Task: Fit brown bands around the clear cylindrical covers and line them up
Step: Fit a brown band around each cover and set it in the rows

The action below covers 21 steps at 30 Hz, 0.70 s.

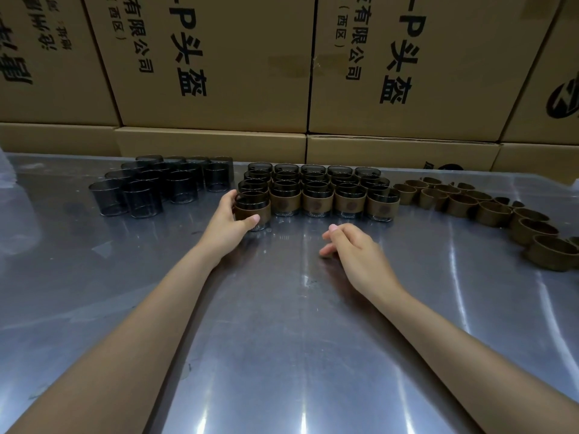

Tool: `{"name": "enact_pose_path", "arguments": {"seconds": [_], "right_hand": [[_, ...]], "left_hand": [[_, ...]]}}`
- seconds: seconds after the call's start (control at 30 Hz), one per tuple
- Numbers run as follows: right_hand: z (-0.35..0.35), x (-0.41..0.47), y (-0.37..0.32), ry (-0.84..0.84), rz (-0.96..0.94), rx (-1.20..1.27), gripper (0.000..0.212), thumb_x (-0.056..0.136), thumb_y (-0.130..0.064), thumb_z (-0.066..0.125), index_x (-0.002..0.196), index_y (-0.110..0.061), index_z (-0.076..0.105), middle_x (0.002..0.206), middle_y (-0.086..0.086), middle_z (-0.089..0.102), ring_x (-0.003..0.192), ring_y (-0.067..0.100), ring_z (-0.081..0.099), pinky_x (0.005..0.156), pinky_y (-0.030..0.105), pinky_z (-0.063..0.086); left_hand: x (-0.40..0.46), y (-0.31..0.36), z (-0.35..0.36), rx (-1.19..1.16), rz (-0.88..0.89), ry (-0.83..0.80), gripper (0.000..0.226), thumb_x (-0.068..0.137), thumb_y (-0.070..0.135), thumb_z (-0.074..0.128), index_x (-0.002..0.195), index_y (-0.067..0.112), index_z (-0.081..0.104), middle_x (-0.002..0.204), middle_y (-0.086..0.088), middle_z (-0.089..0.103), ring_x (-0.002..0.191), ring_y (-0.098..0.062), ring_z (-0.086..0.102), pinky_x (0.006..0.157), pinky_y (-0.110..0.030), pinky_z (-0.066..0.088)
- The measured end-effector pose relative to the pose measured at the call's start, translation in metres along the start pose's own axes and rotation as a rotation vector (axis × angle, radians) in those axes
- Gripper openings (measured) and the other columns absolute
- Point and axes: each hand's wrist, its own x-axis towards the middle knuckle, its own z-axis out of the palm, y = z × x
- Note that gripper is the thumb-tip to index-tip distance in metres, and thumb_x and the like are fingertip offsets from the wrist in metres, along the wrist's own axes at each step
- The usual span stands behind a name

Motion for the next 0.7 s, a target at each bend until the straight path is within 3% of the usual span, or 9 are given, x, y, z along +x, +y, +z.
{"name": "enact_pose_path", "arguments": {"seconds": [0.3,0.47,0.53,0.6,0.7], "right_hand": [[0.000,0.000,0.000,-0.009,0.004,-0.012,0.030,0.101,-0.044,0.036,0.092,-0.028,0.060,0.080,-0.015,0.069,0.074,-0.022,0.052,0.064,0.017,0.035],[0.000,0.000,0.000,-0.005,-0.001,0.010,0.030,0.101,-0.043,0.037,0.090,-0.028,0.060,0.078,-0.013,0.070,0.074,-0.015,0.057,0.063,0.014,0.036],[-0.001,-0.001,-0.001,-0.003,-0.008,0.026,0.029,0.101,-0.041,0.038,0.090,-0.027,0.061,0.078,-0.012,0.070,0.071,-0.019,0.056,0.060,0.007,0.036],[-0.001,-0.001,-0.001,-0.008,-0.007,0.020,0.029,0.101,-0.040,0.038,0.092,-0.025,0.061,0.079,-0.012,0.070,0.071,-0.020,0.055,0.061,0.009,0.036],[-0.001,-0.001,0.000,-0.017,-0.012,0.001,0.027,0.101,-0.039,0.039,0.095,-0.025,0.061,0.080,-0.012,0.070,0.075,-0.020,0.054,0.063,0.011,0.035]], "left_hand": [[-0.001,0.002,0.000,0.015,-0.033,0.009,0.076,0.093,0.013,0.062,0.154,0.014,0.016,0.156,-0.006,0.030,0.142,-0.024,0.032,0.110,-0.032,0.029],[-0.005,0.003,-0.003,0.021,-0.040,0.016,0.080,0.091,-0.003,0.057,0.154,0.015,0.011,0.160,-0.005,0.021,0.145,-0.023,0.024,0.110,-0.031,0.027],[-0.009,0.000,-0.005,0.123,-0.028,0.092,0.073,0.090,-0.006,0.048,0.153,0.015,0.018,0.159,-0.005,0.023,0.145,-0.023,0.024,0.110,-0.031,0.027],[-0.013,-0.004,-0.013,0.244,-0.028,0.178,0.066,0.090,-0.005,0.044,0.150,0.013,0.025,0.157,-0.007,0.025,0.143,-0.025,0.026,0.111,-0.034,0.027],[-0.019,-0.012,-0.040,0.658,0.107,0.255,0.058,0.087,0.001,0.051,0.144,0.002,0.036,0.150,-0.016,0.033,0.138,-0.033,0.028,0.112,-0.041,0.026]]}}
